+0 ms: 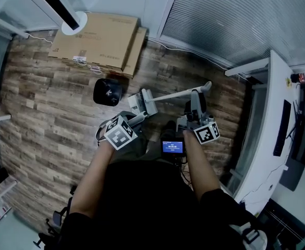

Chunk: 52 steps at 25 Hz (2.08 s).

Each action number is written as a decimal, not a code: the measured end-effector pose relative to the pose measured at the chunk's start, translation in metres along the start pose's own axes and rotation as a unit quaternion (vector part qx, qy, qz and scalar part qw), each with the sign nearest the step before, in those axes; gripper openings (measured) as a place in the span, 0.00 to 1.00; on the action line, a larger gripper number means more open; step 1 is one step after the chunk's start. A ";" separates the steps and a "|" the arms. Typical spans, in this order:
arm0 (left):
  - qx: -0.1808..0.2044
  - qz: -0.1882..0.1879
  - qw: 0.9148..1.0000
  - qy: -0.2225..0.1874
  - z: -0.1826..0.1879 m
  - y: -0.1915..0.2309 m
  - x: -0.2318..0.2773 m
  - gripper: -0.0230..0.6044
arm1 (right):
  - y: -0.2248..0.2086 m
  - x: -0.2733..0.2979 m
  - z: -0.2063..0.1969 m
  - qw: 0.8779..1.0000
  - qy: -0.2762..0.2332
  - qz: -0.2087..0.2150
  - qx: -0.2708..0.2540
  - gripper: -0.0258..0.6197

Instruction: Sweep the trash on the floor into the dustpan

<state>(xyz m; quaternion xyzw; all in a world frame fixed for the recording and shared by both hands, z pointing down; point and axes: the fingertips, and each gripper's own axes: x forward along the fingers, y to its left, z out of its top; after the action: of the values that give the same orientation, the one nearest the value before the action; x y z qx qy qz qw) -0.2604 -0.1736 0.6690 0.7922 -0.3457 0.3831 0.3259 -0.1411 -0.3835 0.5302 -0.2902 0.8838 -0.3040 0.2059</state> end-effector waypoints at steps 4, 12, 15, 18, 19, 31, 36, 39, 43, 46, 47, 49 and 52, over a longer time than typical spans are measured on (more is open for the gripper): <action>-0.001 0.004 1.000 -0.010 -0.002 0.000 0.001 0.22 | 0.005 -0.007 0.030 1.000 -0.010 -0.004 -0.022 0.26; 0.021 0.022 0.999 0.011 -0.007 0.000 -0.001 0.22 | 0.033 -0.012 0.080 0.998 -0.036 0.007 -0.054 0.26; 0.019 0.031 0.999 -0.002 -0.002 -0.001 -0.008 0.25 | 0.043 -0.015 0.091 0.997 -0.028 0.014 -0.069 0.26; 0.013 0.041 0.998 -0.037 0.015 0.000 -0.026 0.25 | 0.052 -0.019 0.103 0.996 -0.016 0.023 -0.083 0.26; 0.011 0.046 0.997 -0.054 0.023 0.001 -0.034 0.24 | 0.056 -0.020 0.106 0.996 -0.012 0.028 -0.088 0.25; -0.005 0.155 0.884 -0.440 0.167 -0.039 -0.201 0.14 | 0.120 -0.084 0.162 0.968 0.077 0.108 -0.213 0.21; -0.004 0.193 0.824 -0.532 0.194 -0.091 -0.241 0.06 | 0.136 -0.132 0.184 0.953 0.095 0.126 -0.259 0.19; -0.019 0.193 0.816 -0.545 0.192 -0.119 -0.239 0.03 | 0.140 -0.163 0.195 0.949 0.097 0.126 -0.272 0.19; -0.035 0.198 0.797 -0.569 0.176 -0.158 -0.241 0.03 | 0.140 -0.205 0.199 0.944 0.106 0.122 -0.286 0.19; -0.044 0.207 0.789 -0.577 0.161 -0.188 -0.242 0.03 | 0.137 -0.237 0.199 0.943 0.112 0.115 -0.292 0.18; -0.044 0.210 0.789 -0.576 0.156 -0.197 -0.243 0.03 | 0.136 -0.247 0.198 0.943 0.114 0.111 -0.294 0.18; -0.041 0.217 0.790 -0.572 0.147 -0.214 -0.243 0.03 | 0.135 -0.265 0.197 0.941 0.119 0.106 -0.298 0.18; -0.036 0.226 0.790 -0.569 0.135 -0.235 -0.245 0.03 | 0.135 -0.290 0.194 0.939 0.125 0.100 -0.305 0.18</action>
<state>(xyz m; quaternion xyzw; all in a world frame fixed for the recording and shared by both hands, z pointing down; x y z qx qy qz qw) -0.1358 -0.0765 0.3393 0.7542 -0.6509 -0.0871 0.0023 0.1281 -0.1923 0.3545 -0.2087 0.9771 -0.0316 0.0253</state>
